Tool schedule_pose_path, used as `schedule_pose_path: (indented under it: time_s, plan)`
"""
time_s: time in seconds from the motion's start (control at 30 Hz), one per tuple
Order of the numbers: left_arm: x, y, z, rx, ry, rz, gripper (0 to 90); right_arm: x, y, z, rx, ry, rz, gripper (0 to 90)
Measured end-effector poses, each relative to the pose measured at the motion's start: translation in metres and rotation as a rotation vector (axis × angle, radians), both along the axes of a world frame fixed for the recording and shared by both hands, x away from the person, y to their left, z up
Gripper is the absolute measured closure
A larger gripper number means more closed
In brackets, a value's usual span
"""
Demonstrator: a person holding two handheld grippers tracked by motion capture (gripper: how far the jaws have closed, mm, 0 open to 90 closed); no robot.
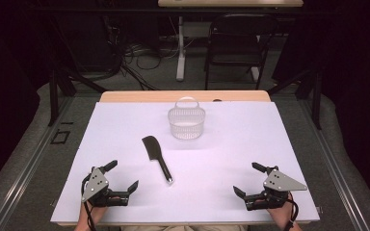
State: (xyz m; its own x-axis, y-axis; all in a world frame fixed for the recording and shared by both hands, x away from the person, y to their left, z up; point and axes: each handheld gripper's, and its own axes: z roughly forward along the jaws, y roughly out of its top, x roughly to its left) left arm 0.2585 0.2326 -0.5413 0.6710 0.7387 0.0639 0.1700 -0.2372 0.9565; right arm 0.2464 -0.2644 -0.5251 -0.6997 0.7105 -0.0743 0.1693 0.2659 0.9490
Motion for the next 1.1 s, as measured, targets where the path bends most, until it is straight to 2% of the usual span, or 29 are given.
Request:
schedule_pose_path:
  time_s: [0.67,0.97,1.1]
  plan:
    - [0.01,-0.02,0.001,0.035,-0.001,-0.025,1.3,0.004,0.003,-0.003,-0.021,0.024,0.008,0.0]
    - [0.02,-0.029,0.0,0.038,0.023,-0.042,0.3,0.005,0.003,-0.004,-0.02,0.031,0.009,0.0]
    - [0.022,-0.032,0.001,0.035,0.022,-0.047,0.3,0.005,0.004,-0.004,-0.024,0.026,0.011,0.0]
